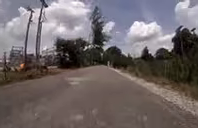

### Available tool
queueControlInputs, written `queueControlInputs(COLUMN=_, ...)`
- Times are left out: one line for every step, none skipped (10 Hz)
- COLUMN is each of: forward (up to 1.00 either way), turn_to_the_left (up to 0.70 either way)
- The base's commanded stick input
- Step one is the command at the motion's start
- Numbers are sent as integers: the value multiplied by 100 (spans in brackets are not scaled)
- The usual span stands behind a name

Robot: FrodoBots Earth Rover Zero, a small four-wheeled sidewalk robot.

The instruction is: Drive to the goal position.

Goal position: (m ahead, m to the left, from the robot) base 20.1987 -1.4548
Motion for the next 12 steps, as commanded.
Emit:
queueControlInputs(forward=70, turn_to_the_left=-35)
queueControlInputs(forward=70, turn_to_the_left=-35)
queueControlInputs(forward=70, turn_to_the_left=-27)
queueControlInputs(forward=70, turn_to_the_left=0)
queueControlInputs(forward=70, turn_to_the_left=0)
queueControlInputs(forward=70, turn_to_the_left=0)
queueControlInputs(forward=70, turn_to_the_left=0)
queueControlInputs(forward=70, turn_to_the_left=0)
queueControlInputs(forward=70, turn_to_the_left=0)
queueControlInputs(forward=70, turn_to_the_left=0)
queueControlInputs(forward=70, turn_to_the_left=0)
queueControlInputs(forward=70, turn_to_the_left=0)
